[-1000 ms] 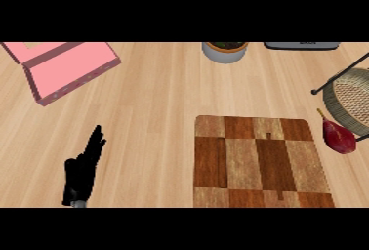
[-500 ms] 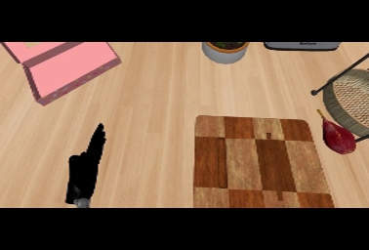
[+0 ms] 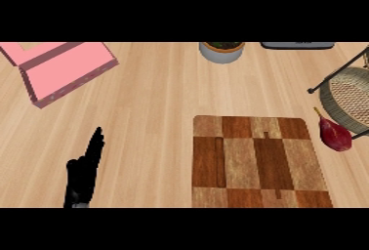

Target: Pick the bell pepper from the cutting board and place it in the tiered basket

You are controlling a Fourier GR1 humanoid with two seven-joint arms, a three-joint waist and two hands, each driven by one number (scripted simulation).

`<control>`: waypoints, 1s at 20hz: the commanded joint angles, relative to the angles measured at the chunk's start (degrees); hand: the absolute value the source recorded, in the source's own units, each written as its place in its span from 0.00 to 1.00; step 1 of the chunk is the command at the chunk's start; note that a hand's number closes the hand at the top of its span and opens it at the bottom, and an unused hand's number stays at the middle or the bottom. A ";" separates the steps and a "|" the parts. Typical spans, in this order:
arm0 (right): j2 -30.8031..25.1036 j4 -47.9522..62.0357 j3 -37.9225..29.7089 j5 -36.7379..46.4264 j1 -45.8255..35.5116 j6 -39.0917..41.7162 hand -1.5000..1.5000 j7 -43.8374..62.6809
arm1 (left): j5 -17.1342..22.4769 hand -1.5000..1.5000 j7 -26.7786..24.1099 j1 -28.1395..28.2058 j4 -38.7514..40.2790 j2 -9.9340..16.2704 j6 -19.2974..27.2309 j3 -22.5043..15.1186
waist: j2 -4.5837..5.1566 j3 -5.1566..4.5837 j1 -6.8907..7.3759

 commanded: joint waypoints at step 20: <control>2.49 -47.58 -41.64 -26.68 48.44 26.57 0.00 13.96 | 1.44 0.50 -1.63 4.96 -0.51 0.79 0.30 3.77 | -1.03 -0.08 -5.72</control>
